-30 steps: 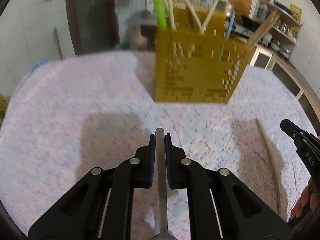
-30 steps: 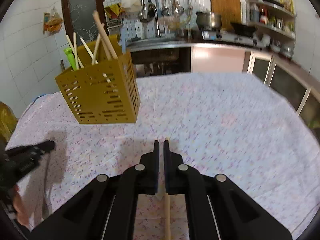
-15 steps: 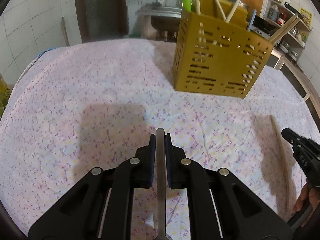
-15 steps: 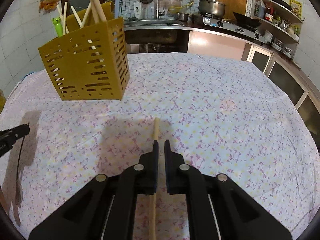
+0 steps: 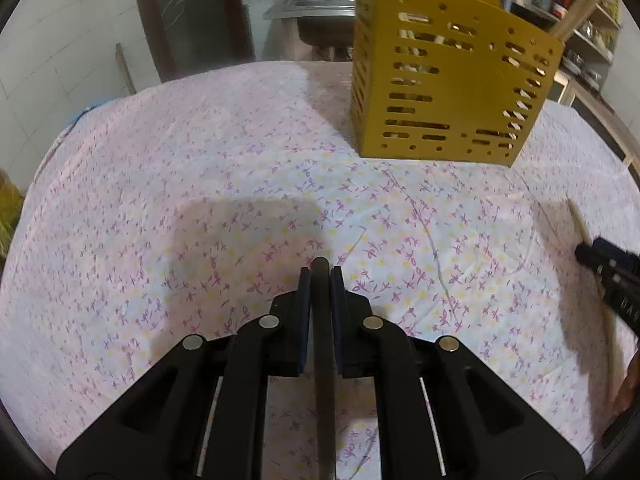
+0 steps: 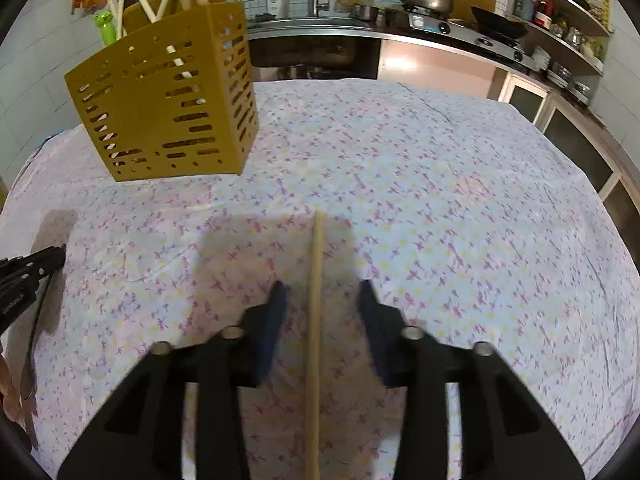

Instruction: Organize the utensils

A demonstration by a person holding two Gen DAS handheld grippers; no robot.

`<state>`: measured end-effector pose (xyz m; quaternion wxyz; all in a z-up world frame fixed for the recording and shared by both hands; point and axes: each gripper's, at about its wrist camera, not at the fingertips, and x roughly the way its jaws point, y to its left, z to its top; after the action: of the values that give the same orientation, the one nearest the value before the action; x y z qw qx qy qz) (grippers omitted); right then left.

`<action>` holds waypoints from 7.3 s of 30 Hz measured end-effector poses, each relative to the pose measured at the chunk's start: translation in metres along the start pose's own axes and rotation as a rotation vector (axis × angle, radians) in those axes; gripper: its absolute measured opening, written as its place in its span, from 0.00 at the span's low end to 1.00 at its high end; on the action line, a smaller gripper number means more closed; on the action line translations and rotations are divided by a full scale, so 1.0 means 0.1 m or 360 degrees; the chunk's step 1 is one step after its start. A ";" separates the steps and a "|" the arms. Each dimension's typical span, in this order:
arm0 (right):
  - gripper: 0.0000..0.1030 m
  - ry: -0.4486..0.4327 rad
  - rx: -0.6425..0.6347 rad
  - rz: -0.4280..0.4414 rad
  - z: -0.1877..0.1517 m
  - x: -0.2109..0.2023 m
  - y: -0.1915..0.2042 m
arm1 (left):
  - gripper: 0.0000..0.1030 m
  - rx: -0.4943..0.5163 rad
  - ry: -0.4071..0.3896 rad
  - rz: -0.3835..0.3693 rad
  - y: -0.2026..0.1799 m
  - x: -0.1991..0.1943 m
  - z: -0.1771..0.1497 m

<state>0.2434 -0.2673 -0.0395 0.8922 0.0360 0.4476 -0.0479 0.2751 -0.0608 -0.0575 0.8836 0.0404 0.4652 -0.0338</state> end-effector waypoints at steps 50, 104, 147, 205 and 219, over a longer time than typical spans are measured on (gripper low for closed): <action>0.06 -0.1154 0.0117 0.0230 -0.11 -1.46 -0.02 | 0.07 -0.0129 -0.0570 -0.0159 0.23 -1.14 0.10; 0.06 -0.1124 -0.0042 0.0167 1.59 -1.06 0.64 | 0.02 -0.0029 -0.0776 -0.0333 -0.05 -0.96 1.69; 0.96 -0.1073 -0.0138 0.0088 -1.06 -1.79 0.62 | 0.95 0.0000 -0.0982 0.0035 0.41 -1.57 -1.29; 0.96 -0.1073 -0.0091 0.0036 -1.17 -1.71 0.53 | 0.95 -0.0042 -0.1068 0.0021 0.50 -1.62 -1.34; 0.96 -0.1063 -0.0086 0.0023 -1.16 -1.69 0.54 | 0.95 -0.0043 -0.1075 0.0021 0.49 -1.65 -1.32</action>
<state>0.0567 -0.1921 0.0281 0.9906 -0.0024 0.1312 -0.0389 0.0788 0.0052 0.0060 0.9885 0.0183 0.1463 -0.0332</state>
